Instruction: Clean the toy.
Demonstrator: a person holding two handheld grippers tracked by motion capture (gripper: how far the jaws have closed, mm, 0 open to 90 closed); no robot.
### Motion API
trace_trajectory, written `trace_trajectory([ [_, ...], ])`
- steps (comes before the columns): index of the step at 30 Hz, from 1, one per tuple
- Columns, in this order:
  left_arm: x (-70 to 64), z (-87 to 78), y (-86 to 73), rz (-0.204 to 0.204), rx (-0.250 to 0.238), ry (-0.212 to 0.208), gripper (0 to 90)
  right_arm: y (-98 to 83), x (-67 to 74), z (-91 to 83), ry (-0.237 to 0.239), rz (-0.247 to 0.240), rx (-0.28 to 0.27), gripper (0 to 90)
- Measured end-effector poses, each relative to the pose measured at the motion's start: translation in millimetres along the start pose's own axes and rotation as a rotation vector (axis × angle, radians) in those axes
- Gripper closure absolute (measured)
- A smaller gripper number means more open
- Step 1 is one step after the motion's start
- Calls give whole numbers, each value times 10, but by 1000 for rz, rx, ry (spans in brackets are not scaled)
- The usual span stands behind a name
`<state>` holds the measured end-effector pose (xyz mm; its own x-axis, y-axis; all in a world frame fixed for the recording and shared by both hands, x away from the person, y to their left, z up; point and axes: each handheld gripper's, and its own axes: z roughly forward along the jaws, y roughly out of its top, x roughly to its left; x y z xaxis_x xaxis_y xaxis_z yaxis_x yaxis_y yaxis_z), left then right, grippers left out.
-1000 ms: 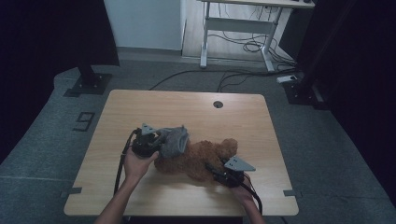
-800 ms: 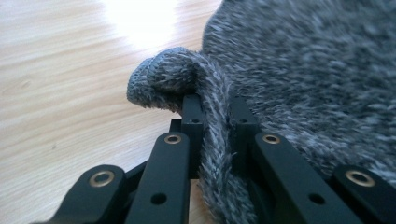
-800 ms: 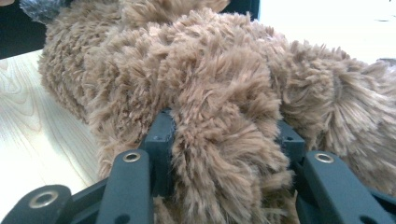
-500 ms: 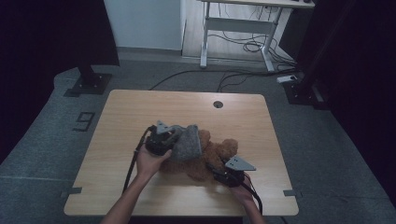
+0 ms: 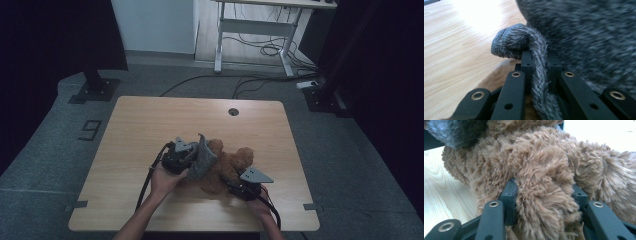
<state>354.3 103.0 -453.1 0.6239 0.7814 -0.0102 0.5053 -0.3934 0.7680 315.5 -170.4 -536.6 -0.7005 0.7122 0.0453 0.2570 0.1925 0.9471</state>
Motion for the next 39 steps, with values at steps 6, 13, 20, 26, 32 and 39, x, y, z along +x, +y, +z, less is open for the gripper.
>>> trace_trajectory([
  [6, 106, -189, -77, -16, -32, 27, 801, 0, -1, -3, -1, 7, 0, 529],
  [13, 335, -335, -210, -78, -42, 60, 800, 1, -8, -7, 3, 9, 2, 525],
  [20, 438, -328, -358, -116, -36, 63, 802, 5, -5, -18, 6, 20, -1, 489],
  [26, 377, -313, -506, -113, -72, 52, 812, 46, 1, -74, 26, 35, 17, 397],
  [32, 358, -353, -667, -114, -104, 37, 816, 76, 24, -156, 46, 45, 65, 276],
  [39, 341, -411, -818, -121, -133, 19, 817, 89, -122, -219, 83, 134, 95, 126],
])
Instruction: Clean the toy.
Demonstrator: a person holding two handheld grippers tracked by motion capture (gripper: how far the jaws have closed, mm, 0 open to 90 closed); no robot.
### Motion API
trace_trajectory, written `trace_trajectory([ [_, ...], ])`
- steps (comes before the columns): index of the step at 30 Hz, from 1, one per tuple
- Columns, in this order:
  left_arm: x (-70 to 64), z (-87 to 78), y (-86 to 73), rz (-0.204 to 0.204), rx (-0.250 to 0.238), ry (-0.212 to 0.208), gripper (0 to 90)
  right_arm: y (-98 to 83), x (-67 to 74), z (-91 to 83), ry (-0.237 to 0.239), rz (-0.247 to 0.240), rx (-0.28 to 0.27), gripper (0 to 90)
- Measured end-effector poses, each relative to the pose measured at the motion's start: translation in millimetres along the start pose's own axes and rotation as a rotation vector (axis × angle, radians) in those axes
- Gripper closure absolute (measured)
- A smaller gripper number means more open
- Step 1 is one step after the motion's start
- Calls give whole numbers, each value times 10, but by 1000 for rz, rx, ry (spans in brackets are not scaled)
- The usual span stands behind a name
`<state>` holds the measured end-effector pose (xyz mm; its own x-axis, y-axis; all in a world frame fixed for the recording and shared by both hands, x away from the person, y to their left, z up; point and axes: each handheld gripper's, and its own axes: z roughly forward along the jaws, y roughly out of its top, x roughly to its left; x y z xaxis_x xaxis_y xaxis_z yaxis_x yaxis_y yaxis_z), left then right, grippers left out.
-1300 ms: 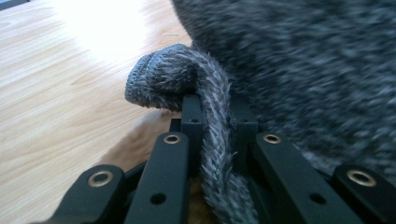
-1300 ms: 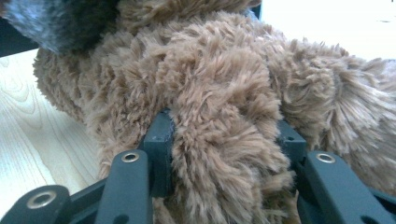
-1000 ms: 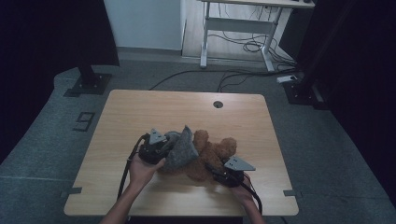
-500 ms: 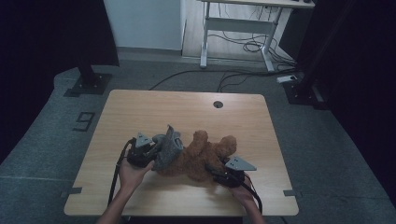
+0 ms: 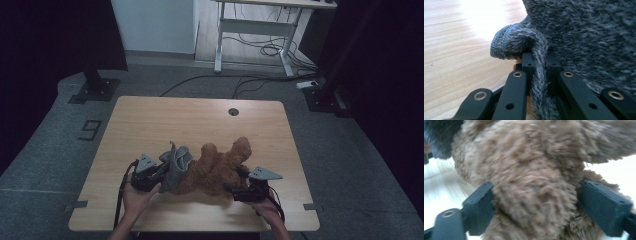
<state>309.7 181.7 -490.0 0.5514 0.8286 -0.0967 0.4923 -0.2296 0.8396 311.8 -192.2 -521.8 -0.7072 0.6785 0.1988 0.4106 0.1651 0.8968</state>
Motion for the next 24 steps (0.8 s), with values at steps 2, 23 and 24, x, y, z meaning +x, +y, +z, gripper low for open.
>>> trace_trajectory([
  [2, -2, -11, -25, -4, -6, -4, 818, 64, -16, 68, 18, -5, 10, 102],
  [23, 336, -91, -196, -130, 127, 11, 797, -31, -8, 207, 77, -76, 41, 449],
  [24, 259, -11, -199, -112, 148, -1, 797, -31, -8, 212, 79, -73, 40, 449],
])
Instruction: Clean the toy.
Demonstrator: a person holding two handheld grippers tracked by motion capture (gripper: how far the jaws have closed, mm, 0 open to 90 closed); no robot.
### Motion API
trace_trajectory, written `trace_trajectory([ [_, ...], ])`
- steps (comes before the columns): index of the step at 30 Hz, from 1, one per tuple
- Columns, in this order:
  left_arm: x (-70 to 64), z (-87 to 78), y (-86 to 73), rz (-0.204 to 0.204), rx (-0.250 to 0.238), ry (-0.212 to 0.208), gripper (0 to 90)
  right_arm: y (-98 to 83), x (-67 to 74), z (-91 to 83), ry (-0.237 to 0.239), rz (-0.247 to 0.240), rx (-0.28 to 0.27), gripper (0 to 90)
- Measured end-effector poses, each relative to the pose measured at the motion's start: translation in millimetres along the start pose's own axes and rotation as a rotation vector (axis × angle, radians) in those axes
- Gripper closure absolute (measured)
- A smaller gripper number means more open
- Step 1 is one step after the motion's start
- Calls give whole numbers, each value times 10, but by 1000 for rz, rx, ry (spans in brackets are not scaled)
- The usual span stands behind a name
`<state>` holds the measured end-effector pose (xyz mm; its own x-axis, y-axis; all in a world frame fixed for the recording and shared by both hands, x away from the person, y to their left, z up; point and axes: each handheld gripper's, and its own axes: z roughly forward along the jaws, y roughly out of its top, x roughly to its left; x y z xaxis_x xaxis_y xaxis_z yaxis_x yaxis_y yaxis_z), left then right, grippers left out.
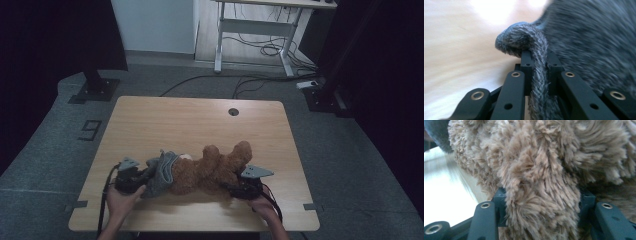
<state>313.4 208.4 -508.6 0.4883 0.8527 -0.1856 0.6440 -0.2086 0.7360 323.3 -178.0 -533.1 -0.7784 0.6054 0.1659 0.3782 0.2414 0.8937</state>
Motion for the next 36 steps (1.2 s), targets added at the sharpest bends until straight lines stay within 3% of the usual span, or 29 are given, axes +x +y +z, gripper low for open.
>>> trace_trajectory([
  [2, -132, 121, 24, 24, 10, 30, 804, -2, 14, 4, -5, 1, -3, 457],
  [3, -150, 150, 50, 11, 3, 30, 808, -5, 19, 2, -12, -1, -8, 468],
  [6, -102, 212, 117, -83, -24, -48, 816, -18, 14, -21, -22, -6, -39, 521],
  [7, -101, 228, 132, -88, -32, -53, 818, -16, 18, -22, -23, -6, -58, 536],
  [12, -82, 217, 231, -108, -93, -65, 824, 62, 64, -6, -60, -81, -101, 556],
  [17, -1, 219, 414, -116, -150, -51, 822, 226, -29, 88, -125, -151, -133, 551],
  [19, 39, 266, 456, -115, -142, -39, 820, 262, -125, 181, -156, -163, -114, 542],
  [24, 113, 337, 368, -115, -105, -31, 814, 218, -201, 272, -162, -168, -81, 518],
  [27, 182, 262, 302, -136, -111, -52, 798, 165, -171, 253, -151, -191, -57, 501],
  [30, 214, 49, 339, -155, -183, -63, 786, 72, -139, 228, -147, -203, -34, 489],
  [33, 139, -151, 505, -126, -244, -68, 787, 9, -126, 204, -155, -190, -21, 483],
  [36, -62, -245, 733, -67, -282, -88, 786, -32, -119, 197, -166, -179, -13, 476],
])
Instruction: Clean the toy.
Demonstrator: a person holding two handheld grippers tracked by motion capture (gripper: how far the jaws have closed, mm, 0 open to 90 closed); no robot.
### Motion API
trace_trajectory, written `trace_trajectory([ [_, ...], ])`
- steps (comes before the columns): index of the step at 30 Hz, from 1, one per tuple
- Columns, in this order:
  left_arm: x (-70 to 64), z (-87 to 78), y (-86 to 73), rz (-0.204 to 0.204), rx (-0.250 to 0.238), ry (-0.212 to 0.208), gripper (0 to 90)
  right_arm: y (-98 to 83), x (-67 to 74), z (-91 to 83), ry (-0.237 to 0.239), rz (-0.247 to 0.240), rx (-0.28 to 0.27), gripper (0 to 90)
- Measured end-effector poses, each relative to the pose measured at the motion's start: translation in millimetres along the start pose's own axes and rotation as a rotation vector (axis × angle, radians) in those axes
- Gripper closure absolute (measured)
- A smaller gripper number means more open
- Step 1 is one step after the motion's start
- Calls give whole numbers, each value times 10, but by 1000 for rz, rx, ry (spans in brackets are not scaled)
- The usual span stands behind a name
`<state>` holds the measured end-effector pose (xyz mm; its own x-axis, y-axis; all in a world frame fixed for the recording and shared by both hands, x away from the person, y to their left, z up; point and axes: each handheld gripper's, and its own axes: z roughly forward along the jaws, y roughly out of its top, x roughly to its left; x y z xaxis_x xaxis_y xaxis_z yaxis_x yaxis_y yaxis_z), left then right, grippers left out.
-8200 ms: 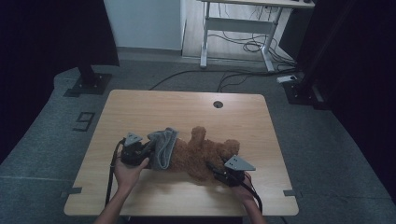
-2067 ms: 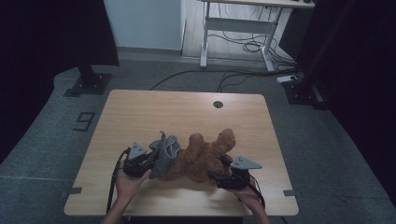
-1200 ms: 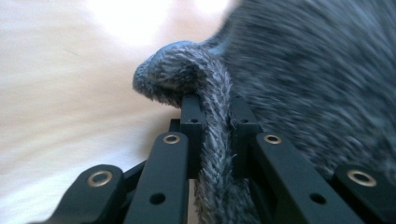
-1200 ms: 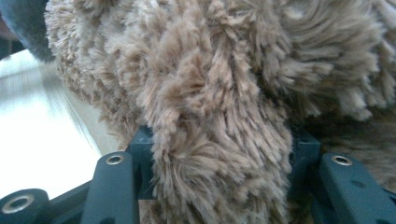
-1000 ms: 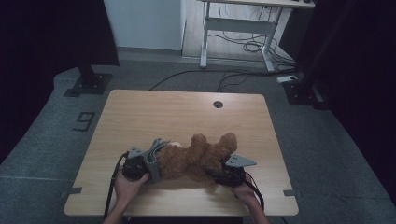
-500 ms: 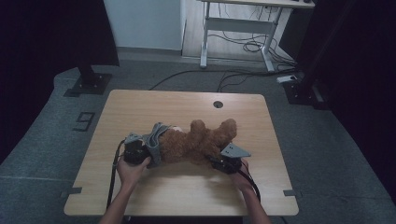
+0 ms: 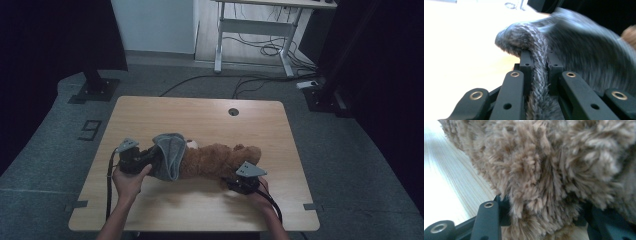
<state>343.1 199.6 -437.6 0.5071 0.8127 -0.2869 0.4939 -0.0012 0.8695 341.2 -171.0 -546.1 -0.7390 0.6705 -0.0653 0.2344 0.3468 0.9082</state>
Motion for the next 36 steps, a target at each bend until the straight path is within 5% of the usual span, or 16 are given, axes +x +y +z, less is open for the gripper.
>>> trace_trajectory([
  [5, -338, 204, 187, 68, 6, -44, 786, -21, 34, -9, -15, -6, 0, 468],
  [10, -582, 564, 151, 148, 111, -27, 780, -24, 78, -18, -32, -29, 1, 437],
  [15, -550, 655, -33, 165, 142, 37, 781, -45, 97, -84, -34, -10, 0, 332],
  [20, -482, 551, -208, 134, 104, -5, 786, -58, 30, -294, 34, 83, -19, 285],
  [25, -524, 509, -301, 149, 94, -8, 788, -21, -36, -682, 18, 180, -111, 195],
  [29, -550, 496, -363, 156, 87, -15, 791, 131, -100, -917, 9, 197, -158, 178],
  [33, -576, 475, -414, 167, 85, -16, 793, 327, -109, -922, 23, 179, -146, 202],
  [36, -582, 464, -442, 175, 89, -19, 793, 399, -114, -786, 30, 188, -82, 232],
])
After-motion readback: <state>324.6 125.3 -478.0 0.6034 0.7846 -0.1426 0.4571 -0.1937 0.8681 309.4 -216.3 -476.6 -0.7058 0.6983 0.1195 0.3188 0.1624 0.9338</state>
